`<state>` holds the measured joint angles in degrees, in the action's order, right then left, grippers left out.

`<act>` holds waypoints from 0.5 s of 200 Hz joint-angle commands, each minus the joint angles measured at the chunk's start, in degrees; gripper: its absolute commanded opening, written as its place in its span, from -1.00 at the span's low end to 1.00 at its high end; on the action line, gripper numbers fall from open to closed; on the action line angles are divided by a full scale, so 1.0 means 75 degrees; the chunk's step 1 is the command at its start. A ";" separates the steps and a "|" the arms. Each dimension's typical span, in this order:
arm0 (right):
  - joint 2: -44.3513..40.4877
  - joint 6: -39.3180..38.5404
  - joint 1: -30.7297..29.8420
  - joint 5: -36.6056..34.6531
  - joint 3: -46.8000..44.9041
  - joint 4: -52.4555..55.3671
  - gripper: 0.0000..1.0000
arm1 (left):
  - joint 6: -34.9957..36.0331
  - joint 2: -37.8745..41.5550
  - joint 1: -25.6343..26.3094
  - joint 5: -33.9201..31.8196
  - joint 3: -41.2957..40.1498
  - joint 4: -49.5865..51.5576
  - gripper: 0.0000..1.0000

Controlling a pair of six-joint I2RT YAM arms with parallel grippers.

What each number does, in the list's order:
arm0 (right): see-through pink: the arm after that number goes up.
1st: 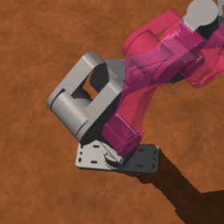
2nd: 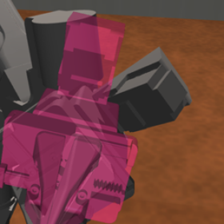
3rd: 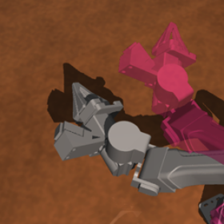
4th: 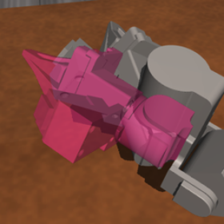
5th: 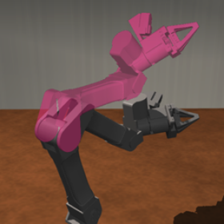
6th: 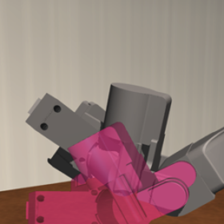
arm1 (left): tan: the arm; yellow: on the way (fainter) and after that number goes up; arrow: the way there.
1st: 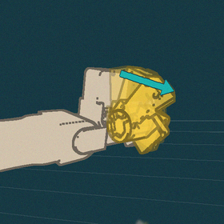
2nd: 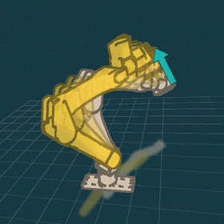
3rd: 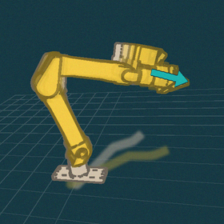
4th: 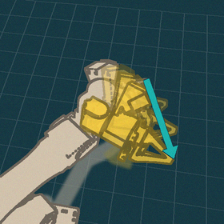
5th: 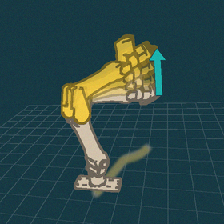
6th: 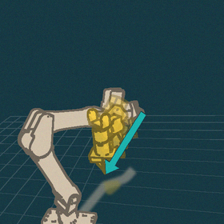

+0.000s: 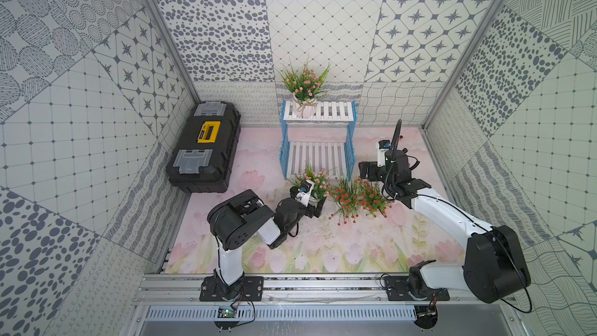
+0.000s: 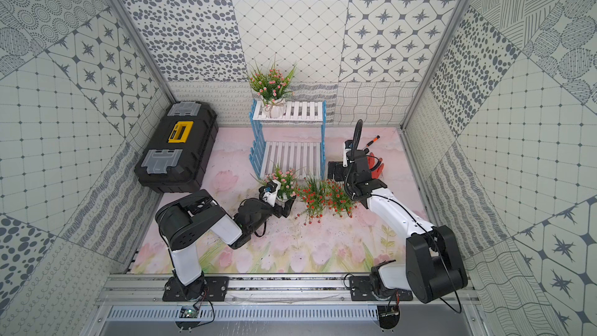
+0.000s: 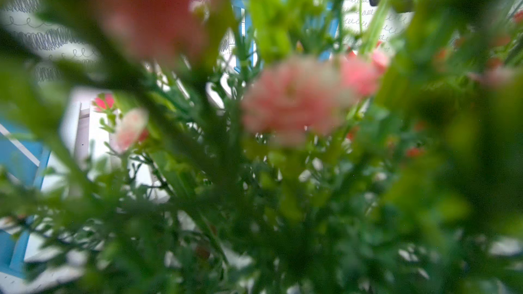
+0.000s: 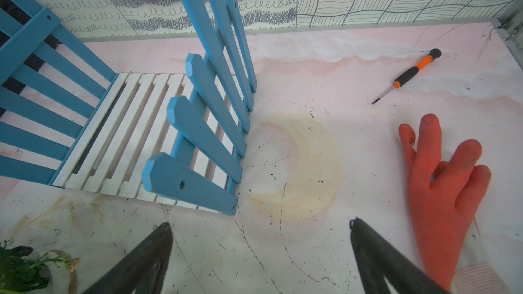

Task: Place the baby's breath potted plants on the rack by color
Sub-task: Pick up the baby's breath potted plant from the center of the board.

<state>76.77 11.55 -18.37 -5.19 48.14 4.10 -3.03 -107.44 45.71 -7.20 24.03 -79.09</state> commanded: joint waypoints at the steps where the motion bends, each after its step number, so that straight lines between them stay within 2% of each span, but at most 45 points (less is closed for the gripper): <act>1: 0.0026 -0.0055 -0.0047 -0.0048 0.0146 -0.0160 0.96 | 0.0062 -0.0106 -0.0048 0.0292 0.0157 -0.0248 0.96; 41: 0.0050 -0.0038 -0.0058 -0.0057 0.0154 -0.0168 0.96 | 0.0087 -0.0308 -0.0070 0.0318 0.0373 -0.0248 0.93; 100: 0.0053 -0.0045 -0.0058 -0.0075 0.0143 -0.0183 0.96 | 0.0026 -0.0261 -0.0083 0.0278 0.0284 -0.0251 0.67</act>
<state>76.77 11.55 -18.37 -5.30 48.14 4.10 -2.39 -109.58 45.30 -5.78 26.50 -79.77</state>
